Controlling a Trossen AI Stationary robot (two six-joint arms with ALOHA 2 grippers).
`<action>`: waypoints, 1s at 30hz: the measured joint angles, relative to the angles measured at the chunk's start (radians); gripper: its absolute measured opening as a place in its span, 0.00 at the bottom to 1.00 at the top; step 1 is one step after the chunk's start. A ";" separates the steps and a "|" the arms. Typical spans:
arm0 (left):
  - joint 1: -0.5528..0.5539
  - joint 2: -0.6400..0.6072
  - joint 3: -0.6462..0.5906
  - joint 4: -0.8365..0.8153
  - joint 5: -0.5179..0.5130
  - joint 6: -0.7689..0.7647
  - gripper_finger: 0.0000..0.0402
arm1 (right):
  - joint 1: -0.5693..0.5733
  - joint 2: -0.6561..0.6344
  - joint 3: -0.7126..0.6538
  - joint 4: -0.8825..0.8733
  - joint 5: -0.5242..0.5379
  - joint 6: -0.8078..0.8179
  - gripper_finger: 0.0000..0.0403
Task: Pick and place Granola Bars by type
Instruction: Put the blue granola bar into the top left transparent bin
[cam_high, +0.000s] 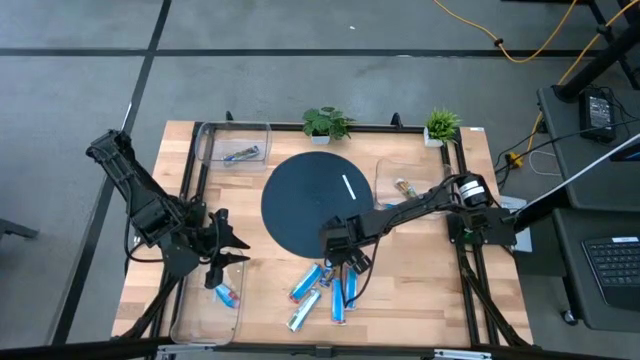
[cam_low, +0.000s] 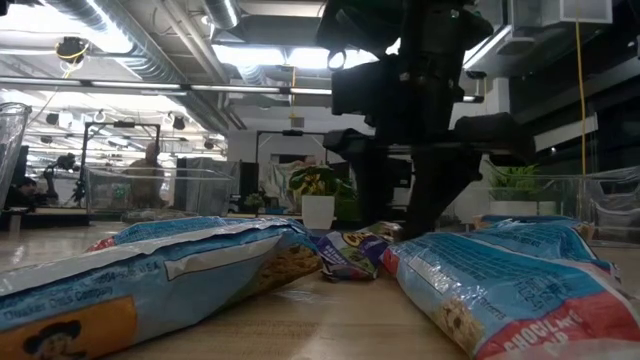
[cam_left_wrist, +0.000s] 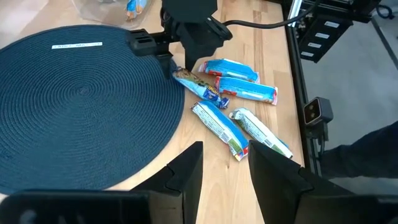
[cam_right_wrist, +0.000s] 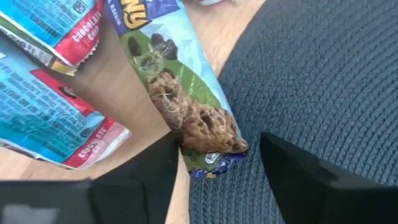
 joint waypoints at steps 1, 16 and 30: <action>0.000 0.000 0.000 0.000 0.000 0.004 0.30 | 0.000 0.000 0.000 0.000 0.000 0.001 0.52; 0.000 0.000 0.000 -0.001 -0.005 0.007 0.30 | 0.000 -0.004 0.000 -0.010 -0.034 0.092 0.10; 0.000 0.000 0.000 -0.003 -0.021 0.034 0.30 | -0.063 -0.074 0.255 -0.394 0.036 0.154 0.05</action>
